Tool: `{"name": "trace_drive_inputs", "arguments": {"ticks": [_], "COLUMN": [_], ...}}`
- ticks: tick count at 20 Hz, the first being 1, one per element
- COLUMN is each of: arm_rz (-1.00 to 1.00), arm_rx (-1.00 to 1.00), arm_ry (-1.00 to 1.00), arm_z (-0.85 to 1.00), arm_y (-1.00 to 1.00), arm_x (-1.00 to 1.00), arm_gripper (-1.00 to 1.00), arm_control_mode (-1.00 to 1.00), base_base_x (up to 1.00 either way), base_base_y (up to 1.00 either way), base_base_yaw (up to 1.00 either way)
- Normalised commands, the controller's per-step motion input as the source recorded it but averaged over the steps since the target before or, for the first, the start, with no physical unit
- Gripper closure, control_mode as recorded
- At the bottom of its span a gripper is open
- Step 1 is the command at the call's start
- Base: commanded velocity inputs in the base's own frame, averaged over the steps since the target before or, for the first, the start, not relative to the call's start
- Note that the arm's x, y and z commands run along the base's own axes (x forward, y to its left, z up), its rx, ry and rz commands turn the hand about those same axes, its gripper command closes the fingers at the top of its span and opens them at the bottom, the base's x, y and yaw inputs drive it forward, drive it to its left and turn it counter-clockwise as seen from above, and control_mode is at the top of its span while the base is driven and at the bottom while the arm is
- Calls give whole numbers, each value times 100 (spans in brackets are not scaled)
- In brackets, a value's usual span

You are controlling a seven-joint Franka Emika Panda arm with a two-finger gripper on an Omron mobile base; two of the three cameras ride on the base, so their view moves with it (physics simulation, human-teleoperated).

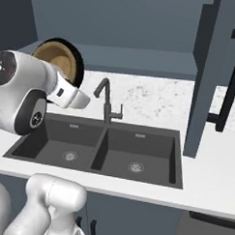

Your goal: Pick up the bowls on the counter and stack them on top of one another in the open cabinet. Place the smaller bowl on top of the larger bowl.

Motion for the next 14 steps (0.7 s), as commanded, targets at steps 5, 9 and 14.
{"name": "trace_drive_inputs", "arguments": {"ticks": [5, 9, 14], "arm_rz": [-4, -5, 0], "arm_rx": [0, 0, 0], "arm_ry": [21, 27, 5], "arm_z": [92, 40, -8], "arm_y": [0, 0, -5], "arm_x": [76, 49, 5], "arm_gripper": [100, 100, 100], "arm_control_mode": [-100, -100, -100], "base_base_x": [0, 0, 0], "base_base_y": [0, 0, 0], "base_base_yaw": [0, 0, 0]}}
